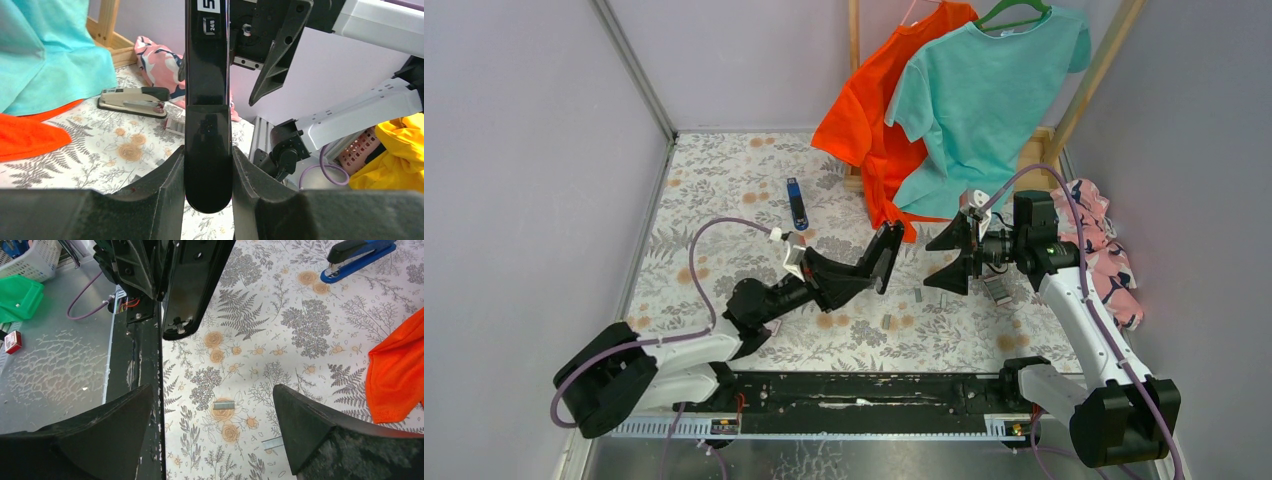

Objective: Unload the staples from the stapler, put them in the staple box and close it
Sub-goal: Place the stapler at the center of the board.

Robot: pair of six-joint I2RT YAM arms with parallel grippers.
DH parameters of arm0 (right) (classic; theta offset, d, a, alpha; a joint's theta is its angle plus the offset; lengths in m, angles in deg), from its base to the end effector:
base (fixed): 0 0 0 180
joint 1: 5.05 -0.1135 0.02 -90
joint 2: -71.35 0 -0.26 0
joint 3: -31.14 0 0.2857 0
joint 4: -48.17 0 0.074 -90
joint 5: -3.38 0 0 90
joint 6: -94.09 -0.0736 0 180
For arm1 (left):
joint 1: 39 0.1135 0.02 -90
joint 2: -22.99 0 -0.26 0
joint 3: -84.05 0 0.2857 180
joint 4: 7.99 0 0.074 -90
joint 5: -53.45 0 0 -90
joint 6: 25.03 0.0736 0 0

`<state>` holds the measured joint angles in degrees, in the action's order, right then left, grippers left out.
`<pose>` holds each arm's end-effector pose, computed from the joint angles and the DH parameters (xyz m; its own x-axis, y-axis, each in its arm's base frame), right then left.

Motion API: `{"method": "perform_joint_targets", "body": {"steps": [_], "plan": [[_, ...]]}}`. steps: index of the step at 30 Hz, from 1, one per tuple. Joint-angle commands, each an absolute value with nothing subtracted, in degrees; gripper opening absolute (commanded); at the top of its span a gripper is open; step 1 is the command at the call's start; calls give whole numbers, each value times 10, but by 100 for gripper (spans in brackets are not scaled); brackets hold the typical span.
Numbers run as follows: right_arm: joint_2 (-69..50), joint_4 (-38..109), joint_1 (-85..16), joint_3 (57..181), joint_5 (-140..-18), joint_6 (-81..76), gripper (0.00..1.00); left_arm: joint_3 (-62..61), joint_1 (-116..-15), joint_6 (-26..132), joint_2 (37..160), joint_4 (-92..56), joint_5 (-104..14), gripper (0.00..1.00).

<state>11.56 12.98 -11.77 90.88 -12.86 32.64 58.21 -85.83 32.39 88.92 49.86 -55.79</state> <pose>0.2421 0.0997 0.2834 -0.1155 -0.1482 -0.9822 -0.9867 0.1311 0.0963 0.1665 -0.2129 0.2107 -0.3106 -0.4120 -0.8566 0.8735 0.2316 -0.4281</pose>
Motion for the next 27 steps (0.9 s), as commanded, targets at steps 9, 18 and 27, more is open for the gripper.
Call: {"method": "perform_joint_targets", "body": {"steps": [9,18,27], "plan": [[120,110,-116,932,-138,351,98,580,-859,394,748,314,-451,0],[119,107,-116,932,-139,354,99,574,-859,411,690,221,-415,0],[123,102,-115,933,-142,361,99,552,-858,418,663,145,-384,0]]}}
